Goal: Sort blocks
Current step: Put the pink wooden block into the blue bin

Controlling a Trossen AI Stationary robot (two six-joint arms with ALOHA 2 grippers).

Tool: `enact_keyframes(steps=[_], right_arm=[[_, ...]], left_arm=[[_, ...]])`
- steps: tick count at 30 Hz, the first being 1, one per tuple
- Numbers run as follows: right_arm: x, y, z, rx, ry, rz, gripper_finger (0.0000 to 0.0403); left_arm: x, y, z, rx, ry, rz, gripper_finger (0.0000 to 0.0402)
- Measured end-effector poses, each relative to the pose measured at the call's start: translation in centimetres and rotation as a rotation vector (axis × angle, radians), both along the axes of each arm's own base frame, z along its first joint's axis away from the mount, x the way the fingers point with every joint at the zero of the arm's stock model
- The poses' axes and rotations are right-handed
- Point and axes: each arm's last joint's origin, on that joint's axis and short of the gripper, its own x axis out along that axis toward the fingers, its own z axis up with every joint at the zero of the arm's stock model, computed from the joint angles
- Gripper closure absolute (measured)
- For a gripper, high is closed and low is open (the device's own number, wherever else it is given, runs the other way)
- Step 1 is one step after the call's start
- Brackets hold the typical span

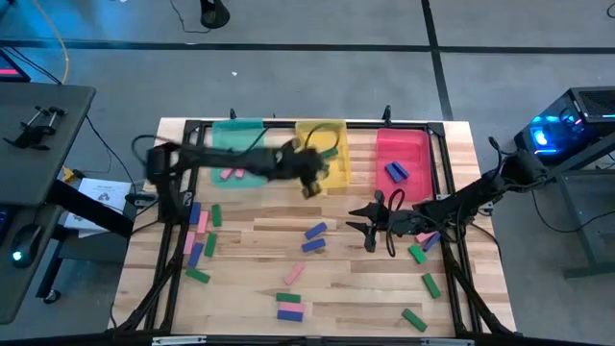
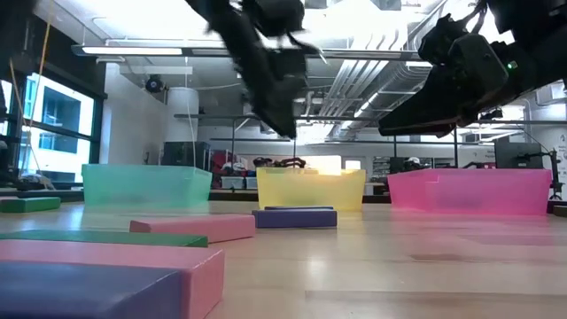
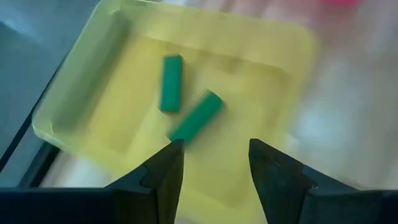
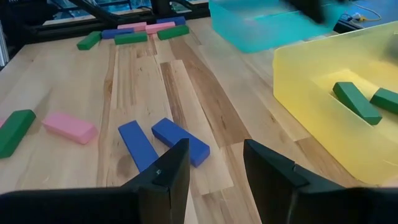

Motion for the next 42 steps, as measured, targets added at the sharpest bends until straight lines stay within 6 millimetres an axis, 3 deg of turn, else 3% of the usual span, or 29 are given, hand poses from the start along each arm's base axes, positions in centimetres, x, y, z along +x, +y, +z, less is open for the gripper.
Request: enact_keyframes(steps=[6, 9, 13, 17, 23, 27, 35, 42], right_arm=[[0.0, 0.0, 0.0, -0.008, 0.001, 0.004, 0.0268], [0.0, 0.0, 0.0, -0.025, 0.003, 0.011, 0.0268], [0.1, 0.0, 0.2, -0.051, -0.006, 0.021, 0.0268], [0.1, 0.0, 0.3, -0.065, -0.018, 0.025, 0.0268], [0.1, 0.0, 0.3, -0.076, -0.019, 0.029, 0.0268], [0.1, 0.0, 0.3, -0.076, -0.019, 0.029, 0.0268], [0.1, 0.0, 0.3, -0.077, -0.019, 0.029, 0.0268], [0.1, 0.0, 0.3, -0.078, -0.015, 0.029, 0.0268]], left_arm=[[-7.1, -9.0, -2.0, 0.009, -0.077, 0.039, 0.0256], [-11.2, -12.4, -2.7, -0.065, -0.117, 0.084, 0.0263], [-16.5, -15.2, -3.0, -0.214, -0.121, 0.234, 0.0271], [-20.6, -16.9, -2.7, -0.317, -0.063, 0.433, 0.0278], [-22.8, -18.3, -2.8, -0.313, -0.096, 0.527, 0.0278], [-23.1, -17.6, -2.8, -0.309, -0.066, 0.643, 0.026], [-23.8, -15.7, -2.8, -0.277, 0.096, 0.878, 0.0184], [-24.2, -14.5, -5.1, -0.349, 0.265, 0.99, 0.0194]])
